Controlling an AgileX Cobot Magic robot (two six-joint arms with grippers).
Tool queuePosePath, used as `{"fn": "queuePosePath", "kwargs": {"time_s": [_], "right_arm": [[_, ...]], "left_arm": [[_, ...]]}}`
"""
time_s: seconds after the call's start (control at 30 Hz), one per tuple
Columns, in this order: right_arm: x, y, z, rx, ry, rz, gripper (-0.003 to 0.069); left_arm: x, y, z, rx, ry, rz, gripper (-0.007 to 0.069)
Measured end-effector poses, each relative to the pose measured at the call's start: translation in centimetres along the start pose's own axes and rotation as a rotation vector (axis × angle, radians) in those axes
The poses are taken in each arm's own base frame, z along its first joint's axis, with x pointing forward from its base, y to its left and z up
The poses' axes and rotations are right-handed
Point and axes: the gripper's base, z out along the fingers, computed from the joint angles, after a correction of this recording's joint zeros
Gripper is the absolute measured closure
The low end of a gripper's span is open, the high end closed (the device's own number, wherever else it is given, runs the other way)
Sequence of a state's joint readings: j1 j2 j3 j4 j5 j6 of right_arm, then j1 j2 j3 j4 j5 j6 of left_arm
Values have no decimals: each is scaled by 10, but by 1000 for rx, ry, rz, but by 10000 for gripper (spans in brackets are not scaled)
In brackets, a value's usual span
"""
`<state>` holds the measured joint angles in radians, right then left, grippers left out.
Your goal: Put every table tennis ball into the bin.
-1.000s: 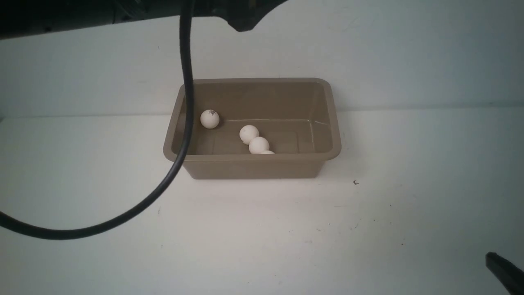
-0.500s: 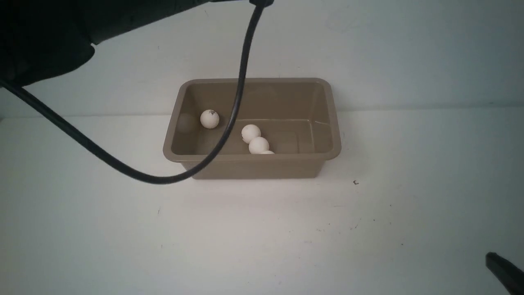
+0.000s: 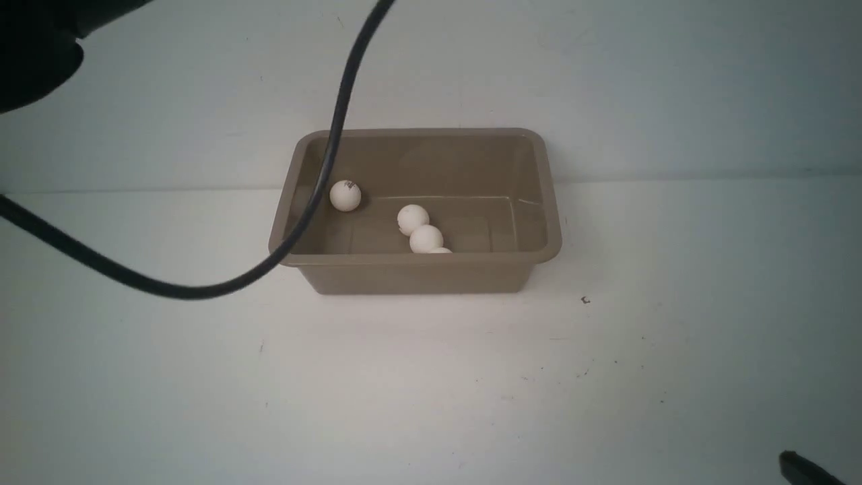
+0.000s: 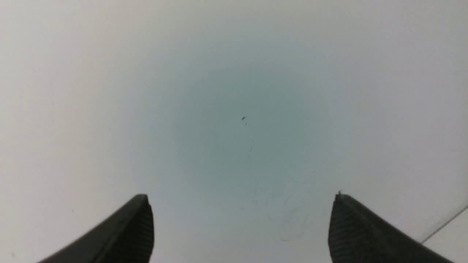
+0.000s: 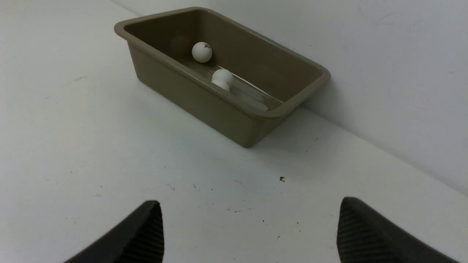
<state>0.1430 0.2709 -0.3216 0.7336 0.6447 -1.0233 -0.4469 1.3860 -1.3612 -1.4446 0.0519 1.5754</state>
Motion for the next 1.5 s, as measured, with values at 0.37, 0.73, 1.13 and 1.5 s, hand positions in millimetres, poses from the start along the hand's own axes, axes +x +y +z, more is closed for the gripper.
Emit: {"fn": "queuePosePath", "kwargs": {"time_s": [0.37,0.73,1.13,1.5], "right_arm": [[4,6,0,-64,40,5,80],[6,10,-1,-114,71,6,80],[8,13,-1,-142,87,6,80],[8,14,-2,-148,92,6,80]], "left_arm": [[61,-6,-28,18,769,-211,41],[-3,7,-187,-97,538,6,41],[94,-9,-320,-358,271,-43,41],[189,-6,-276,-442,319,-153,41]]}}
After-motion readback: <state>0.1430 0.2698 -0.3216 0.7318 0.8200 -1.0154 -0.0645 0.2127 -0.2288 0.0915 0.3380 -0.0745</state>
